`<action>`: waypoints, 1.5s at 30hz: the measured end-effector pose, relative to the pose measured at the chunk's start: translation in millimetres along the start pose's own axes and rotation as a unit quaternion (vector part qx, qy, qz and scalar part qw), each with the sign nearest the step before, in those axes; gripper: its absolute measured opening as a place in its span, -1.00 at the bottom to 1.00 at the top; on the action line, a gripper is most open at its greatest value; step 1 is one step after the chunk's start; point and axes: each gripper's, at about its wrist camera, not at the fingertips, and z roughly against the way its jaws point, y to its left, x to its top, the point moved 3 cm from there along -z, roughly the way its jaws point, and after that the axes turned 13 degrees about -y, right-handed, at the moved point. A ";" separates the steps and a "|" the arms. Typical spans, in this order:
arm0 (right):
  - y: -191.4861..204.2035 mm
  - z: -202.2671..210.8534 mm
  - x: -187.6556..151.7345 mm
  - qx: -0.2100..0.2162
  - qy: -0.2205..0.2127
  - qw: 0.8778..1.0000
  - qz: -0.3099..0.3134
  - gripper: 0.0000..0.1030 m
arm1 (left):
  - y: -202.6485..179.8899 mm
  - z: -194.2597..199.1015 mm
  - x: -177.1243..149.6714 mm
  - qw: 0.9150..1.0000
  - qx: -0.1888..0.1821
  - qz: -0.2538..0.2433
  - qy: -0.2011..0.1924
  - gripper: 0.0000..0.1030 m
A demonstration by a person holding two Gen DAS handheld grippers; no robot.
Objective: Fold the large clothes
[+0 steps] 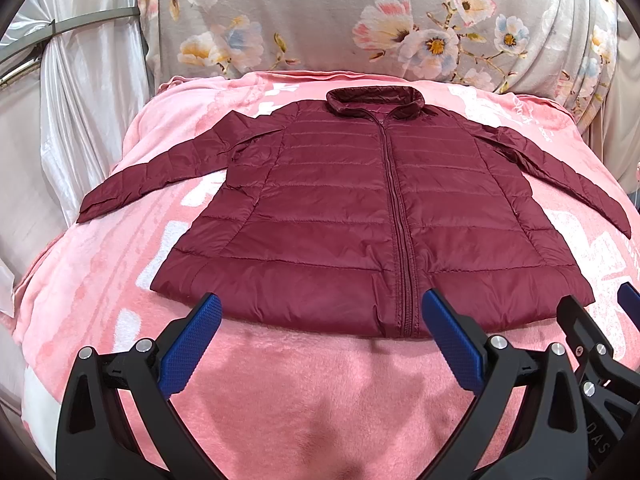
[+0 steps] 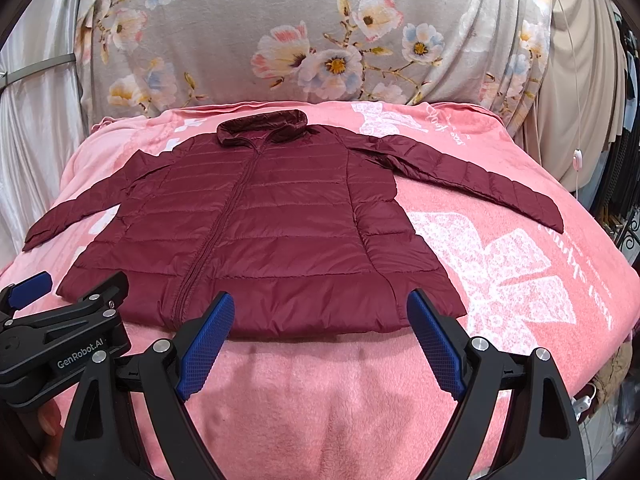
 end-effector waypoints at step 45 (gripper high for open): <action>-425.5 -215.2 -14.9 -0.197 -0.015 0.906 -0.374 0.58 | 6.0 -101.5 -1.0 0.998 0.035 -0.030 0.047 0.90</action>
